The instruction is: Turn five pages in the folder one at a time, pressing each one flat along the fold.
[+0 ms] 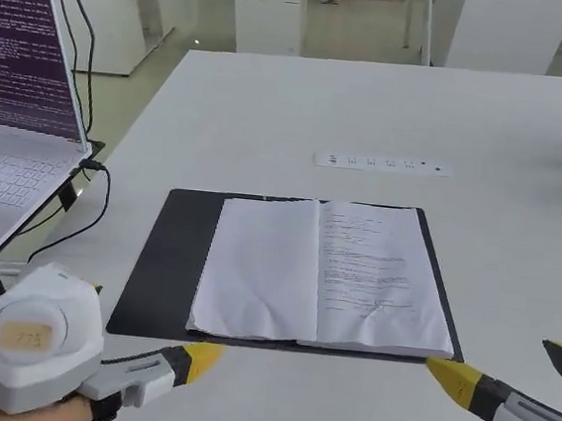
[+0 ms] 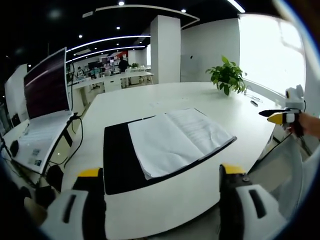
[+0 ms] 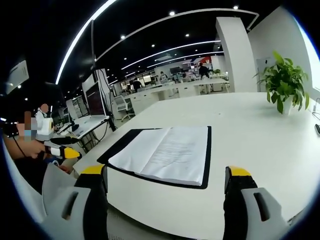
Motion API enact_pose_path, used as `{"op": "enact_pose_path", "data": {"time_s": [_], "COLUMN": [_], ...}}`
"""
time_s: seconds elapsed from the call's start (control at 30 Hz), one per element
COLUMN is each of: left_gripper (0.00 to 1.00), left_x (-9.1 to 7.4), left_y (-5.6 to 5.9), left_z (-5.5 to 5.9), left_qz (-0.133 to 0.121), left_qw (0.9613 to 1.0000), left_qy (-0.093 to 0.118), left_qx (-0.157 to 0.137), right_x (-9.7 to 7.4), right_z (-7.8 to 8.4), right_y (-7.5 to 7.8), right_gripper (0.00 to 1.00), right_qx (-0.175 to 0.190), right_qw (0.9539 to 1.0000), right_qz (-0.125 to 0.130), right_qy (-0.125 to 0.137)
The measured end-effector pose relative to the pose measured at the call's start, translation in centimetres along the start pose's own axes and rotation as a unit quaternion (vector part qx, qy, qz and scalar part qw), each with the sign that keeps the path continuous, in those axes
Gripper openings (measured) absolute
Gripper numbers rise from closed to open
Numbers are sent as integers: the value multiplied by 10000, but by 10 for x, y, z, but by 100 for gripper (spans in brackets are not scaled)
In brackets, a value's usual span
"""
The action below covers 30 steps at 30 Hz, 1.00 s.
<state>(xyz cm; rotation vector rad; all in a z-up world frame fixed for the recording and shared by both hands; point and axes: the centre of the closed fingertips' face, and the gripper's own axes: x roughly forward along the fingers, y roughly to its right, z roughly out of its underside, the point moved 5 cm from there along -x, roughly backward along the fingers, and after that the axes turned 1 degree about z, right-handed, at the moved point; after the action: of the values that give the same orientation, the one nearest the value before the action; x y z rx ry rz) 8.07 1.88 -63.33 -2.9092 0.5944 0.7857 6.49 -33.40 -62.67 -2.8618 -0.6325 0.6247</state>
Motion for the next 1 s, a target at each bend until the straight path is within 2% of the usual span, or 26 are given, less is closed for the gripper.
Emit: {"op": "enact_pose_path", "data": {"time_s": [0.27, 0.4, 0.6, 0.7, 0.93, 1.0], "left_gripper": [91, 88, 82, 77, 70, 66], "left_x": [37, 61, 96, 109, 146, 155], "left_y": [22, 41, 72, 84, 118, 125], "left_z": [-3, -5, -10, -11, -17, -17], "left_qz": [294, 479, 746, 819, 1047, 1073], "left_qw": [9993, 9979, 9955, 9944, 9928, 9926], "left_qy": [-197, -318, -335, -330, -270, -262], "left_qx": [137, 284, 484, 578, 517, 500], "right_x": [3, 3, 3, 2, 1, 2], "right_z": [4, 4, 6, 7, 12, 13], "right_y": [-2, -4, -4, -3, -2, -3], "right_gripper": [97, 97, 97, 96, 95, 94], "right_qx": [143, 146, 211, 273, 366, 359], "right_qw": [9999, 9999, 9998, 9996, 9993, 9993], "right_qz": [-48, -56, -42, -24, -18, -36], "right_qy": [-28, -26, -15, -6, -9, -35]}}
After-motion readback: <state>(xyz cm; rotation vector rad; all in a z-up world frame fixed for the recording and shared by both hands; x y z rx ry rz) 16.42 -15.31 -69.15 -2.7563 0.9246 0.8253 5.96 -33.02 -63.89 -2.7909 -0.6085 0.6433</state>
